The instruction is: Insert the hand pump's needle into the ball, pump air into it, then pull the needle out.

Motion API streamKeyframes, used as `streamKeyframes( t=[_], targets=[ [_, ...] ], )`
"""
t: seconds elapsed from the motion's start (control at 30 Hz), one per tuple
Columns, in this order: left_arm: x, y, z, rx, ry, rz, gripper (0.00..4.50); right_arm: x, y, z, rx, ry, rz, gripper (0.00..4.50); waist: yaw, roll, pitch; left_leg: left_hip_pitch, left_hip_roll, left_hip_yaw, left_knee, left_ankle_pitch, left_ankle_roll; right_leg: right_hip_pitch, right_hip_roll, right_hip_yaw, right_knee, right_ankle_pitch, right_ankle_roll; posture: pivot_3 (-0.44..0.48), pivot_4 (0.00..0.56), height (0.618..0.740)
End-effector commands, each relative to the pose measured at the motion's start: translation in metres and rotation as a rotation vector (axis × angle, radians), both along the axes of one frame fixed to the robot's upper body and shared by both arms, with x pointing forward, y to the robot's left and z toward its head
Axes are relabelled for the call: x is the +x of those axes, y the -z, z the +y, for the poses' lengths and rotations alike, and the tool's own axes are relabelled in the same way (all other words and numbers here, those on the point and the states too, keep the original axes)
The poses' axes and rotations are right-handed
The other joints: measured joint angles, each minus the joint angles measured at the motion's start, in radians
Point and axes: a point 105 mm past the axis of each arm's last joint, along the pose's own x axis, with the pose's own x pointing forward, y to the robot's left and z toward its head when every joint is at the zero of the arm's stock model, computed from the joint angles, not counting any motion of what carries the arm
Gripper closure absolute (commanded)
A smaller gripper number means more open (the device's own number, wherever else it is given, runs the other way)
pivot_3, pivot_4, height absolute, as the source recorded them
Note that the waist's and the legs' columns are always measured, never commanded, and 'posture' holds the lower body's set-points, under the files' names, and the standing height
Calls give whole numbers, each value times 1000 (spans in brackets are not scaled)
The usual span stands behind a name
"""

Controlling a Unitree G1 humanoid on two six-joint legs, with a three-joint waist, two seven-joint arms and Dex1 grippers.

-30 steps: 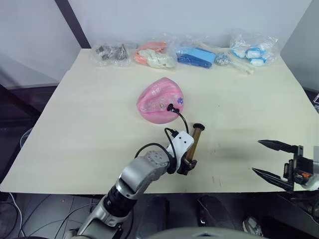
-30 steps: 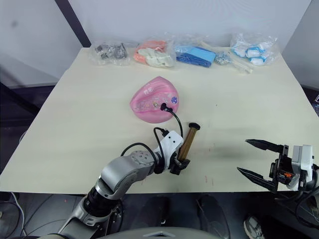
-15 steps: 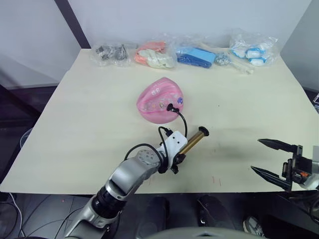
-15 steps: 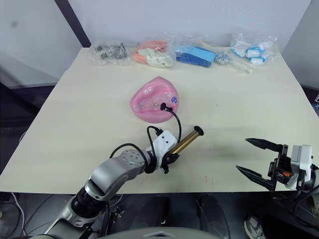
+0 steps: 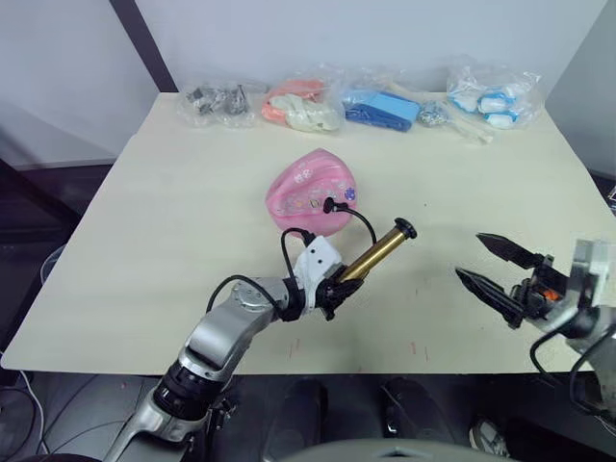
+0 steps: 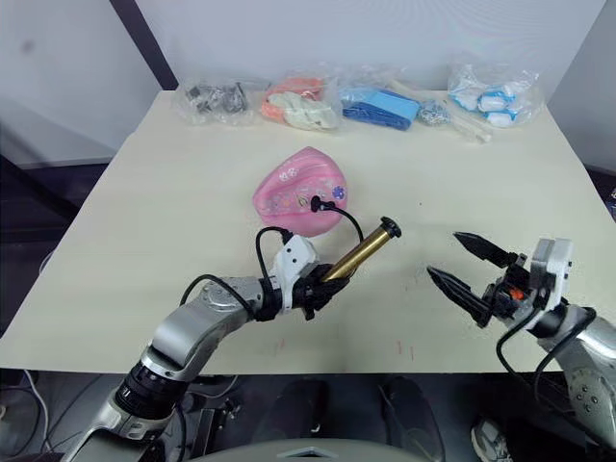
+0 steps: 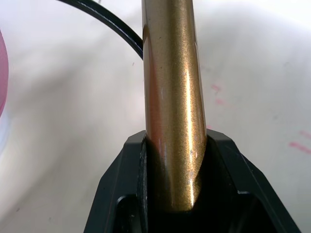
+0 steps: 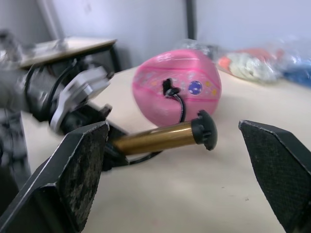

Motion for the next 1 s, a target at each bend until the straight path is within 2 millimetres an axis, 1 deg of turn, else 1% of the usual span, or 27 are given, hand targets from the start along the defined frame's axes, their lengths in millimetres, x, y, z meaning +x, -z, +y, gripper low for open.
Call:
streamKeyframes(
  t=[0.03,0.13,0.2,0.27,0.4,0.5,0.63,0.77,1.0],
  targets=[
    [2,-15,2,-81,36,-76,3421,5,-2,15,55,47,95,0,-1,0,0,0,0,0,0,0,0,0,0,0,0,0,0,0,150,738],
    [6,-12,7,-105,35,-104,3421,10,-4,28,156,65,157,0,-5,0,0,0,0,0,0,0,0,0,1,0,0,0,0,0,150,738],
    [7,-13,8,-140,38,-111,3421,16,-12,34,272,73,195,0,-5,0,0,0,0,0,0,0,0,-1,1,0,1,0,0,0,150,738],
    [5,-13,7,-170,51,-116,3421,22,-16,40,344,81,224,0,-6,0,0,0,0,0,0,0,0,-1,1,0,1,0,0,0,150,738],
    [2,-13,6,-229,57,-115,3421,36,-12,52,414,94,350,0,-7,0,0,-1,0,1,0,0,0,-2,1,1,1,0,0,0,150,738],
    [1,-14,6,-258,62,-125,3421,46,-14,61,444,104,388,0,-7,0,0,-3,0,1,0,0,0,-4,1,1,1,0,0,0,150,738],
    [-1,-12,6,-250,76,-135,3421,53,-14,71,482,86,445,0,-8,0,0,-4,0,1,0,0,0,-6,2,1,3,0,0,0,150,738],
    [0,-11,6,-252,76,-142,3421,61,-16,78,469,75,453,0,-9,0,0,-4,0,2,0,0,1,-6,2,2,3,0,0,0,150,738],
    [2,-10,6,-251,77,-144,3421,64,-24,91,446,11,436,0,-10,0,0,-4,0,2,0,0,1,-7,3,1,3,0,-1,0,150,738]
  ],
)
